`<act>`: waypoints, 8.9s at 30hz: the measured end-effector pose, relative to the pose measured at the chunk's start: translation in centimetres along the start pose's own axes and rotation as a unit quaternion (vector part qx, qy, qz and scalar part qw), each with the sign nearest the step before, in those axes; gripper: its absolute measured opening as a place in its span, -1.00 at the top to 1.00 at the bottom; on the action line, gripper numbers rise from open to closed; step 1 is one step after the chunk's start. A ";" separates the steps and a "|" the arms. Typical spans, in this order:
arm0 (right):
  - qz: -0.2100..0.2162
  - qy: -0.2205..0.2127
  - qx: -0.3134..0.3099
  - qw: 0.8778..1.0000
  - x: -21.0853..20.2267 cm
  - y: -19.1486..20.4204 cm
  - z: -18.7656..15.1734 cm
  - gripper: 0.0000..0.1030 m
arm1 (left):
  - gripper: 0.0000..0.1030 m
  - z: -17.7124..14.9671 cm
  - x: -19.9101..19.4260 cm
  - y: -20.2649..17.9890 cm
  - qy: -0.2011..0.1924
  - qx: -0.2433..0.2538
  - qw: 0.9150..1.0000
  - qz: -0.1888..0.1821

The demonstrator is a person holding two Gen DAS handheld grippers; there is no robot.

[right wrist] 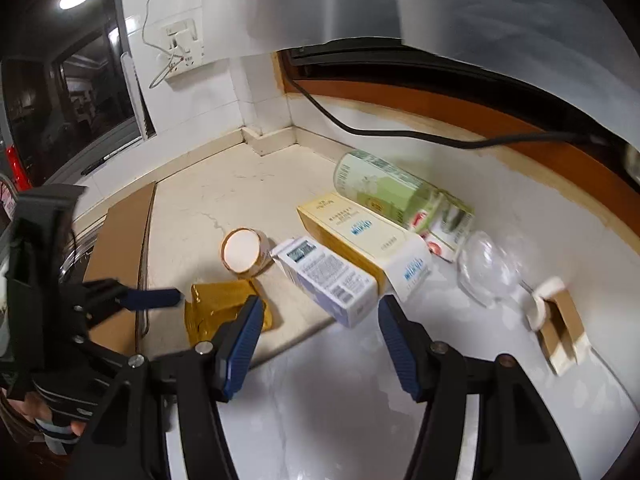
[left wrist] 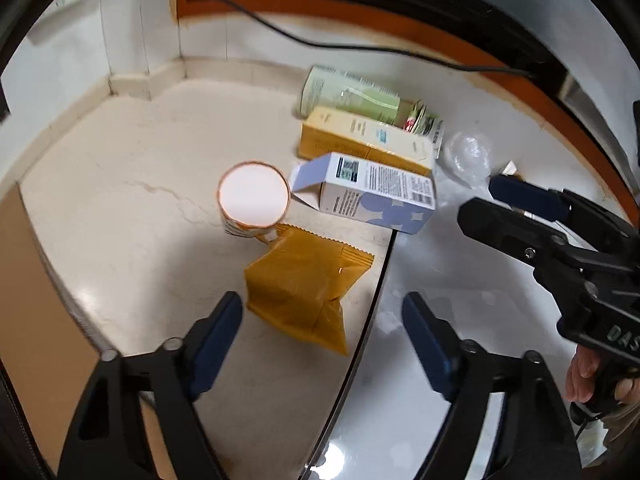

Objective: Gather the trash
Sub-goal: 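Grasp the yellow snack bag with the left gripper while the right grasps the white printed box, then carry the yellow bag and white box down to the bin, then open both grippers over the bin to drop bag and box, then raise both tools back up to the counter, then grasp the round white-lidded jar with the left gripper while the right grasps the cream toothpaste box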

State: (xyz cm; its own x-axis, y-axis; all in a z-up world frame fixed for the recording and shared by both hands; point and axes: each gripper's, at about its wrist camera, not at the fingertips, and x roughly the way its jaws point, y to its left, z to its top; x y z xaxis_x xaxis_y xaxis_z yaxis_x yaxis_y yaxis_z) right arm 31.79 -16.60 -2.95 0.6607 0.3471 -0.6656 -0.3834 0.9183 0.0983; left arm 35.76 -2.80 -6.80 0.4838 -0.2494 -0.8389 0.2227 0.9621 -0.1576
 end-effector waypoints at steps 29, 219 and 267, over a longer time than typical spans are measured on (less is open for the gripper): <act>-0.021 0.121 -0.189 0.974 8.5 2.9 2.5 -0.16 | 0.10 -4.4 -7.1 4.0 -0.025 -0.029 0.998 -0.053; -0.111 0.087 -0.141 0.980 10.3 -1.4 5.1 -0.37 | -0.57 2.3 3.4 4.2 -0.019 -0.076 0.992 0.095; 0.113 0.018 0.051 0.992 -14.4 10.1 -12.9 -0.06 | -0.03 -22.5 -19.8 -1.1 -0.105 -0.081 0.990 0.038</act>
State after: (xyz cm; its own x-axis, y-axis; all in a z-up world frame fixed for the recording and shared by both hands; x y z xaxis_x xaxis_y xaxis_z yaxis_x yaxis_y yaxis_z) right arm 10.07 -14.78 -1.93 0.5407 0.5408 -0.6444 -0.4500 0.8331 0.3216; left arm 6.93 3.61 -1.71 0.6629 -0.1763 -0.7276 0.0474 0.9798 -0.1942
